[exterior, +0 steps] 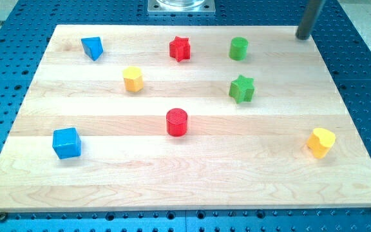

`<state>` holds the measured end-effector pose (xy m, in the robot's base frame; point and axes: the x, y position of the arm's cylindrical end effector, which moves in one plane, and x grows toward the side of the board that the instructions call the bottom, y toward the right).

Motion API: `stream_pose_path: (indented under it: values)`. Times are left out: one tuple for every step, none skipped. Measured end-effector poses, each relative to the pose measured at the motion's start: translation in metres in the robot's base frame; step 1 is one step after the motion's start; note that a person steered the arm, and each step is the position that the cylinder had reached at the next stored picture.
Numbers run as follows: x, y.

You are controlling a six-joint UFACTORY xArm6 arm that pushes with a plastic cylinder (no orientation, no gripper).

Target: Keep green blocks and red blocks diagonal to each other

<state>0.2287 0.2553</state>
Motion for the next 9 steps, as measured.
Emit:
stream_pose_path:
  values:
    - [-0.022,-0.066]
    - [0.024,-0.129]
    - [0.034,-0.135]
    - [0.087,-0.135]
    - [0.111,-0.130]
    - [0.119,-0.083]
    - [0.202,-0.039]
    - [0.213,-0.092]
    - [0.189,-0.108]
